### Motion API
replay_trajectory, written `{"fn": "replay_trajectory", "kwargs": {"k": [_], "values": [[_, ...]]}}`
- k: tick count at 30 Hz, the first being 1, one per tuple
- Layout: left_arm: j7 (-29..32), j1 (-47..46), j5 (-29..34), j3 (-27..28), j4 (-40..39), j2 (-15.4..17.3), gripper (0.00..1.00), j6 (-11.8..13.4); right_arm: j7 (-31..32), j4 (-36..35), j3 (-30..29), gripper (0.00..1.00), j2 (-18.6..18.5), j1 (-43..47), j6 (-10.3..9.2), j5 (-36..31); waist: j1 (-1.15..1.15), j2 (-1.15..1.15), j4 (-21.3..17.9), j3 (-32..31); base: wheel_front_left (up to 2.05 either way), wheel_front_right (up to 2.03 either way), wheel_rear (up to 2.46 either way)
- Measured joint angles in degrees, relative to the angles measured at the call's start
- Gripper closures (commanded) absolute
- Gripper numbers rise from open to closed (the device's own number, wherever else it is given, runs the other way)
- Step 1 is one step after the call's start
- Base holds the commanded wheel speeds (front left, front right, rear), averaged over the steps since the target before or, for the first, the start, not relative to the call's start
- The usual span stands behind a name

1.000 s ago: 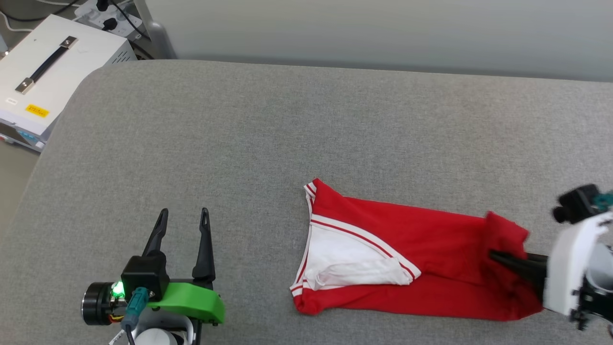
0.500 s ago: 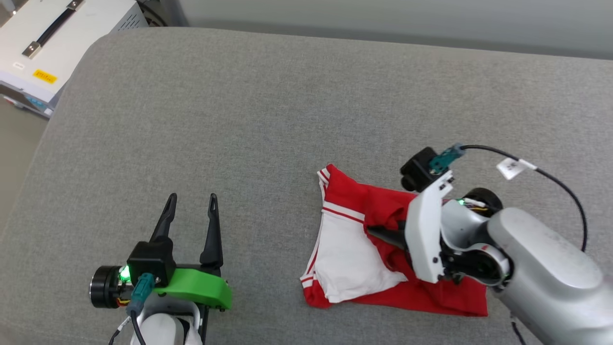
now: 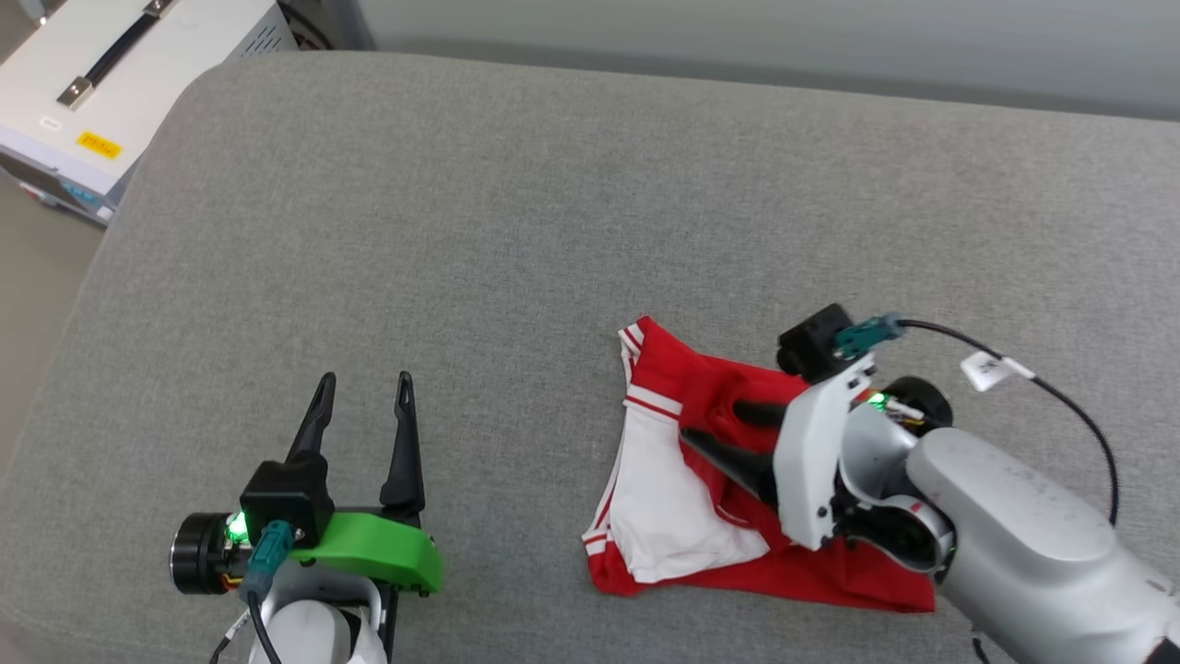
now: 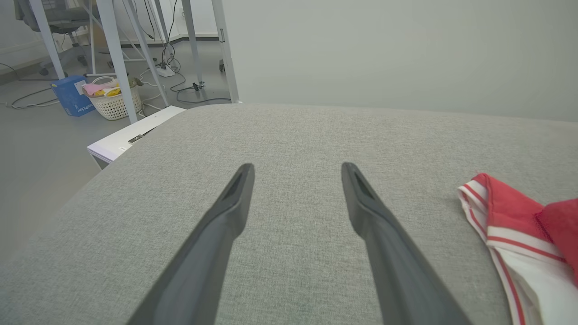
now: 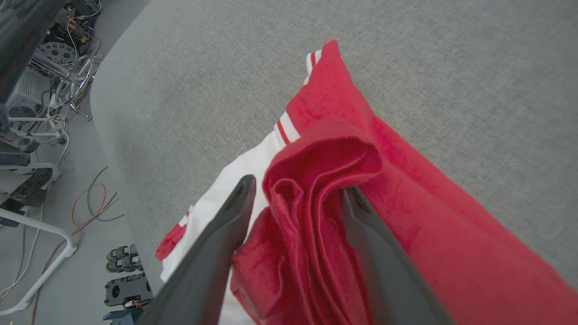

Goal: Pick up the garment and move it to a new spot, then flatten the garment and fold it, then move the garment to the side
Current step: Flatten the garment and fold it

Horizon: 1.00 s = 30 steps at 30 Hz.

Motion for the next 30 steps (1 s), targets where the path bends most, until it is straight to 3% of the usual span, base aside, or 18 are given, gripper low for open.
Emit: {"fn": "replay_trajectory", "kwargs": {"k": [5,9,12,17,21,24,30], "values": [[0.0,1.3,0.3,0.8,0.0,-0.2,0.0,-0.5,-11.5,-4.6,-3.6,0.0,-5.2,0.4,0.0,-1.6,0.0,0.0,-1.3,-2.0,0.0,0.0,0.0],[0.0,2.4,0.5,1.8,-0.2,-0.2,0.0,-0.5,-22.5,-3.5,-12.1,0.0,-8.1,2.5,0.0,-8.3,0.0,0.0,-2.8,-3.5,0.0,0.0,0.0],[0.0,3.0,0.5,2.1,-0.5,-0.3,0.0,-0.5,-28.4,-1.8,-19.5,0.0,-7.6,5.5,-0.01,-13.8,0.0,0.0,-4.0,-4.6,0.0,0.0,0.0],[0.0,3.9,0.5,2.9,-1.2,-0.4,0.0,-0.4,-31.7,-2.3,-34.7,0.0,-3.4,12.1,-0.01,-25.8,0.0,0.0,-5.6,-6.2,0.0,0.0,0.0],[0.0,4.6,0.4,3.7,-1.7,-0.5,0.0,-0.4,-31.8,-8.3,-46.2,0.0,2.8,19.6,-0.01,-33.8,0.0,0.0,-6.4,-7.2,0.0,0.0,0.0],[0.0,5.5,0.4,3.8,-2.2,-0.5,0.0,-0.4,-31.9,-13.2,-50.8,0.0,7.2,24.9,-0.01,-38.0,0.0,0.0,-6.7,-7.9,0.0,0.0,0.0],[0.0,7.3,0.4,3.5,-3.5,-0.5,0.0,-0.4,-31.9,-18.3,-53.3,0.0,12.6,33.5,-0.01,-41.8,0.0,0.0,-6.9,-9.3,0.0,0.0,0.0]]}}
